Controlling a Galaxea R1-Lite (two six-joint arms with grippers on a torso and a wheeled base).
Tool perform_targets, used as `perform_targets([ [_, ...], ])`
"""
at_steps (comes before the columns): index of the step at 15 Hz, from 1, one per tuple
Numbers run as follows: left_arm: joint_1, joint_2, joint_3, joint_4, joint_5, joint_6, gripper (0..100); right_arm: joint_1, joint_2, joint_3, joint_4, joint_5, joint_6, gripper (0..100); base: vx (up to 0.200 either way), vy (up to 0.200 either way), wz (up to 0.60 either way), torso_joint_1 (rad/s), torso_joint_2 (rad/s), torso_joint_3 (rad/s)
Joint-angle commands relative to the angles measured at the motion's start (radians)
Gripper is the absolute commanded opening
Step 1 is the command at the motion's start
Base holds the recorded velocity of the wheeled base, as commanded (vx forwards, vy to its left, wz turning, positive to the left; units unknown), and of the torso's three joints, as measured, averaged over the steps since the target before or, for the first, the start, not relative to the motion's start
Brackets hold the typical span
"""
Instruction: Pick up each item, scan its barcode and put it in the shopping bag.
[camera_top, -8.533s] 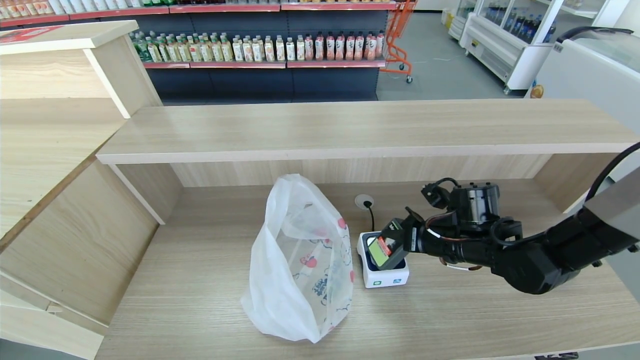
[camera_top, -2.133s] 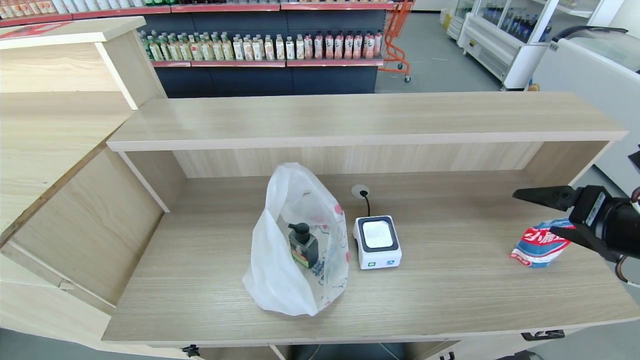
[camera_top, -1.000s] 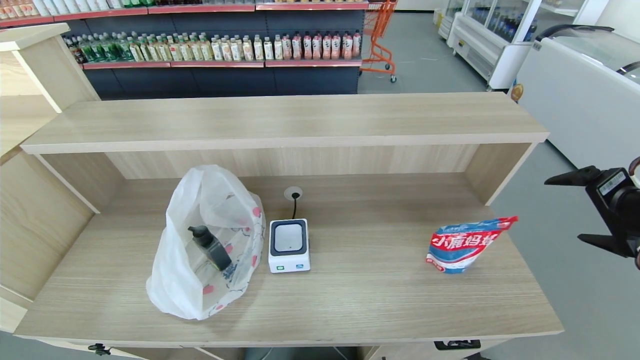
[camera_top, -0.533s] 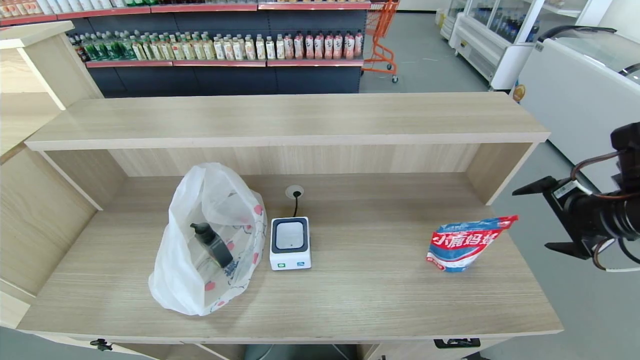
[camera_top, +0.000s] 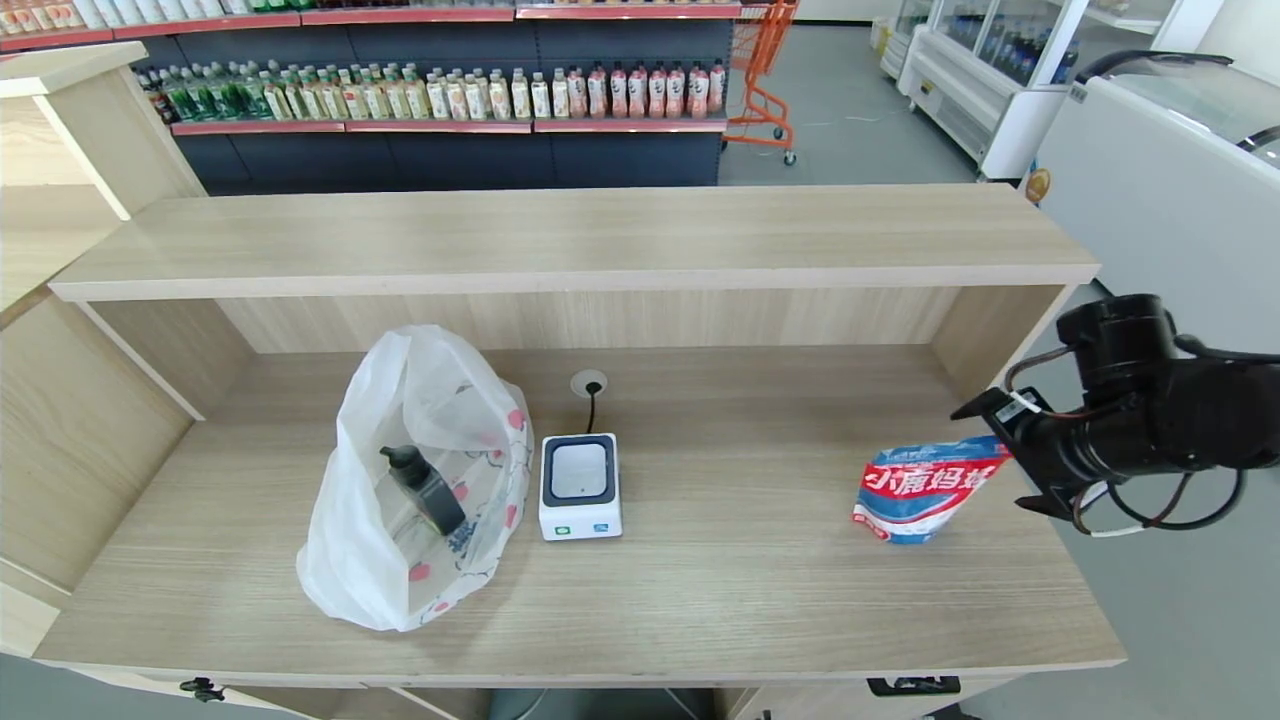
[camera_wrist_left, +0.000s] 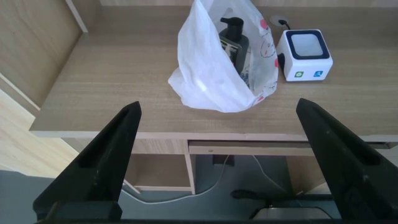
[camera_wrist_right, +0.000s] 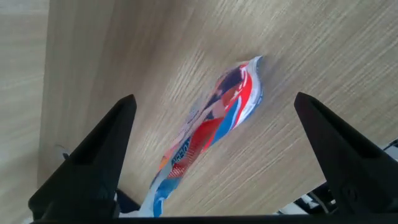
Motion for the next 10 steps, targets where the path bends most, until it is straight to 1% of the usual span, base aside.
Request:
perform_targets([
  [1, 0.0, 0.0, 0.0, 0.0, 0.0, 0.0, 100, 0.038, 0.109, -0.005, -0.057, -0.003, -0.023, 100, 0.0, 0.0, 0.0, 0.0, 0.0, 0.0],
  [2, 0.0, 0.0, 0.0, 0.0, 0.0, 0.0, 100, 0.045, 0.12, -0.005, -0.077, -0.004, -0.026, 100, 0.0, 0.0, 0.0, 0.0, 0.0, 0.0],
  [3, 0.0, 0.0, 0.0, 0.0, 0.0, 0.0, 100, 0.065, 0.138, -0.003, -0.101, -0.033, -0.034, 0, 0.0, 0.0, 0.0, 0.0, 0.0, 0.0],
  [5, 0.0, 0.001, 0.0, 0.0, 0.0, 0.0, 100, 0.081, 0.158, 0.011, -0.095, -0.052, -0.108, 0, 0.0, 0.0, 0.0, 0.0, 0.0, 0.0],
  [7, 0.002, 0.001, 0.0, 0.0, 0.0, 0.0, 100, 0.089, 0.178, 0.026, -0.097, -0.058, -0.142, 0, 0.0, 0.0, 0.0, 0.0, 0.0, 0.0],
  [9, 0.0, 0.0, 0.0, 0.0, 0.0, 0.0, 100, 0.098, 0.204, 0.027, -0.097, -0.111, -0.2, 0, 0.0, 0.0, 0.0, 0.0, 0.0, 0.0],
  [10, 0.0, 0.0, 0.0, 0.0, 0.0, 0.0, 100, 0.103, 0.207, 0.027, -0.098, -0.121, -0.229, 0, 0.0, 0.0, 0.0, 0.0, 0.0, 0.0],
])
